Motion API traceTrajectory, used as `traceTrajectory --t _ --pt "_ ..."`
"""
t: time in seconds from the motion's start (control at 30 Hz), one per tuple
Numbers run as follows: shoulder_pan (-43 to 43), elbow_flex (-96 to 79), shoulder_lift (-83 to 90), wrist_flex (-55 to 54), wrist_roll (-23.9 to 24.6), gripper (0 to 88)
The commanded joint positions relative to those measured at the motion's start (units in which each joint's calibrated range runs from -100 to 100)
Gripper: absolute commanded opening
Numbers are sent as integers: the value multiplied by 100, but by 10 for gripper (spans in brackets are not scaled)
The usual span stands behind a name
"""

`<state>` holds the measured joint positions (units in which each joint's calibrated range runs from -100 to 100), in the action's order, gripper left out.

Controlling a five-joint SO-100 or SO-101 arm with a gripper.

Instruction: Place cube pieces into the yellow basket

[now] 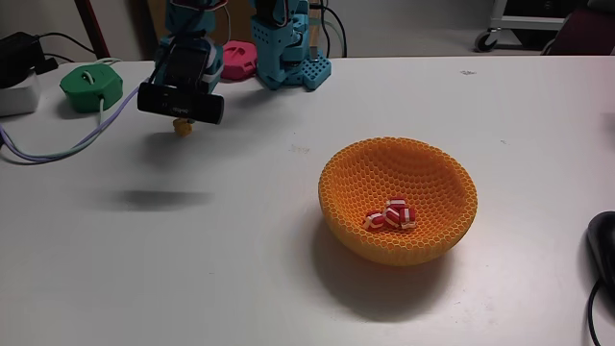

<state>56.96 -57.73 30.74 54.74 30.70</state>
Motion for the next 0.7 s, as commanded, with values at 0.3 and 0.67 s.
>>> traceTrajectory --t 0.3,0.67 --pt "-179 -115 -499 -939 151 209" --pt "-170 -86 -451 -991 78 0"
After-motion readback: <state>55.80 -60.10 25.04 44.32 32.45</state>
